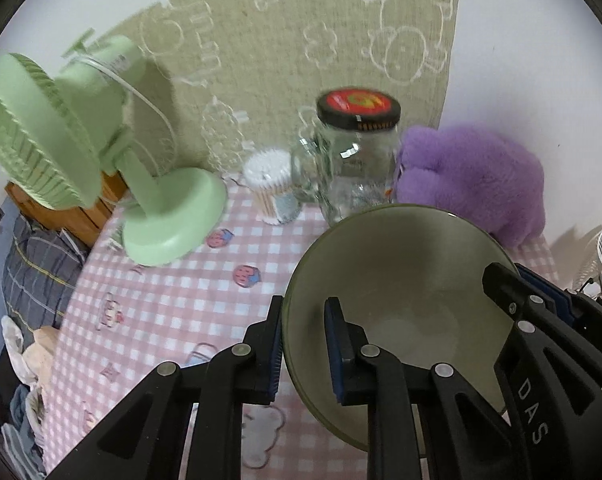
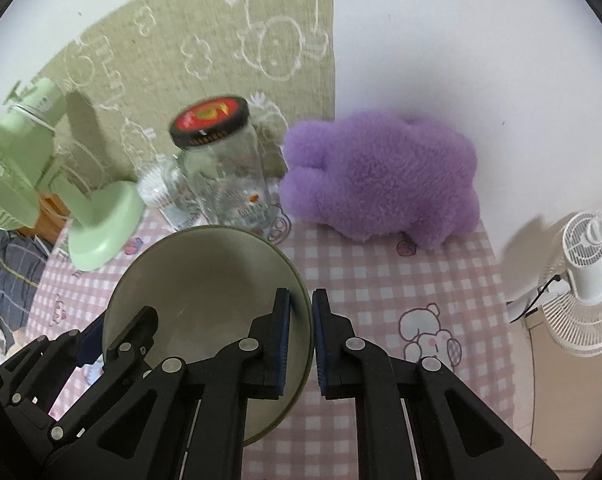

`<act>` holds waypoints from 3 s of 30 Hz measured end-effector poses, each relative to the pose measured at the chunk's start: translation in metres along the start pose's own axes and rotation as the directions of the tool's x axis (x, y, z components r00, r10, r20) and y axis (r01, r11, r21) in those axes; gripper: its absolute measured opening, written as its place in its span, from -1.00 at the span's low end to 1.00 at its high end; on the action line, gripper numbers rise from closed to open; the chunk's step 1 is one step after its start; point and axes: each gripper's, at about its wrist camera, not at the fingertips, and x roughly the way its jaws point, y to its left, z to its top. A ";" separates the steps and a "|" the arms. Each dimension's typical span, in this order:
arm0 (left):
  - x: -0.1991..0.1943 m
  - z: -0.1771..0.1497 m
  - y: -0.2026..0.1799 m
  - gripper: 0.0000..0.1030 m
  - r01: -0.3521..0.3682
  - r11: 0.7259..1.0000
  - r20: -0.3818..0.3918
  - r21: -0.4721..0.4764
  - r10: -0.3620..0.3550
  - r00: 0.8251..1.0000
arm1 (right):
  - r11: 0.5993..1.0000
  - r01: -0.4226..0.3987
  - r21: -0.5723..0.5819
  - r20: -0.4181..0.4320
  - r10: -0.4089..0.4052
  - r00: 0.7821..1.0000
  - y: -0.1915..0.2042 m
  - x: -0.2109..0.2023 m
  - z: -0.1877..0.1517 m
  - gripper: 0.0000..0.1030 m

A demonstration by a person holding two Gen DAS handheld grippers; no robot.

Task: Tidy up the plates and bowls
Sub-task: 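Carry the held bowl toward the plate stack with both tools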

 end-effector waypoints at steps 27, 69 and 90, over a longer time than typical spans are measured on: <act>-0.150 -0.068 0.072 -0.68 0.096 0.995 0.123 0.029 -0.099 0.987 | 0.996 0.085 0.040 0.111 -0.089 0.990 0.076 -0.172 -0.078 -0.72; -0.212 -0.226 0.066 -0.68 0.205 0.975 0.038 0.086 -0.208 0.977 | 0.974 0.164 0.153 0.021 -0.169 0.985 0.068 -0.253 -0.255 -0.72; -0.177 -0.244 0.065 -0.68 0.188 0.982 -0.089 0.034 -0.185 0.979 | 0.985 0.164 0.062 -0.105 -0.157 0.982 0.069 -0.213 -0.267 -0.72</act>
